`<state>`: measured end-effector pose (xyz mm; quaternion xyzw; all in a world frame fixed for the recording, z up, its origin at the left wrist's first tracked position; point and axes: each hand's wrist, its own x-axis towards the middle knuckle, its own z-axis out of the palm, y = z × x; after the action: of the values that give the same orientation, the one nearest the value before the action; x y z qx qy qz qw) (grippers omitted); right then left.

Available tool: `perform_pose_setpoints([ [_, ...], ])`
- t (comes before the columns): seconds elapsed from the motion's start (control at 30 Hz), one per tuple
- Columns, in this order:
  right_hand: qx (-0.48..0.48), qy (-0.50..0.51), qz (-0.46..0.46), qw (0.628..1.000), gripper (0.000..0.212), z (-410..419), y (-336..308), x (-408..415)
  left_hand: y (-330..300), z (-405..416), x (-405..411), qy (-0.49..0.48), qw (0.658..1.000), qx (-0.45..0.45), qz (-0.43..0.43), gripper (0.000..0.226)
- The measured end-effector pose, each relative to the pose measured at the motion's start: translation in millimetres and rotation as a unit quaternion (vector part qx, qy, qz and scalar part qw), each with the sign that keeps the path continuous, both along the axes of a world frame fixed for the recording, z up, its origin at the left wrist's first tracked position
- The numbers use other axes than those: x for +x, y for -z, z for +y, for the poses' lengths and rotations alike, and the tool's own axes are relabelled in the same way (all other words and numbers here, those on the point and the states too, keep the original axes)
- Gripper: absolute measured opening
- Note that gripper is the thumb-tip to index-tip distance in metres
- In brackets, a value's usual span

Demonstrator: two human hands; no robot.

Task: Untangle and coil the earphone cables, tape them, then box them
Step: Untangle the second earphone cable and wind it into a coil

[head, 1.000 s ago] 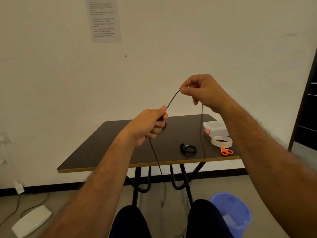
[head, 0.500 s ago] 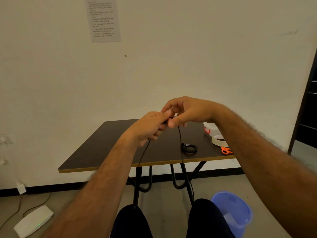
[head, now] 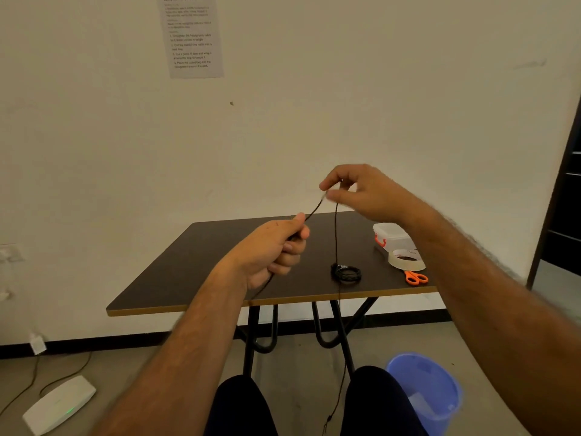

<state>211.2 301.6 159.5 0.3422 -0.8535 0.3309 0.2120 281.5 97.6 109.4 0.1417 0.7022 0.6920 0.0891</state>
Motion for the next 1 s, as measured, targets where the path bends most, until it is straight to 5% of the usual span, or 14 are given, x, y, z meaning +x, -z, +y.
perform_pose_setpoints([
  [0.1,0.131,-0.023,-0.025,0.991,0.042,-3,7,4,2,6,-1,-0.007,1.0,-0.016,-0.003,0.038],
  [0.23,0.169,-0.109,-0.087,0.976,0.034,-17,15,13,9,9,-1,-0.008,0.999,-0.024,-0.021,0.038],
  [0.37,0.074,-0.203,-0.181,0.959,0.019,-14,26,10,16,7,1,0.01,1.0,0.005,-0.027,0.04],
  [0.53,-0.089,-0.142,-0.113,0.979,0.011,-9,28,5,27,4,3,0.024,0.998,0.042,-0.042,0.039],
  [0.7,-0.255,-0.132,-0.238,0.928,0.016,-10,23,7,35,4,4,0.043,0.993,0.098,-0.056,0.037],
  [0.87,-0.025,-0.233,-0.27,0.934,0.032,1,11,5,32,8,5,0.039,0.992,0.106,-0.052,0.036],
  [1.0,0.053,-0.241,-0.243,0.938,0.036,-3,-4,5,28,11,5,0.037,0.992,0.107,-0.052,0.039],
])
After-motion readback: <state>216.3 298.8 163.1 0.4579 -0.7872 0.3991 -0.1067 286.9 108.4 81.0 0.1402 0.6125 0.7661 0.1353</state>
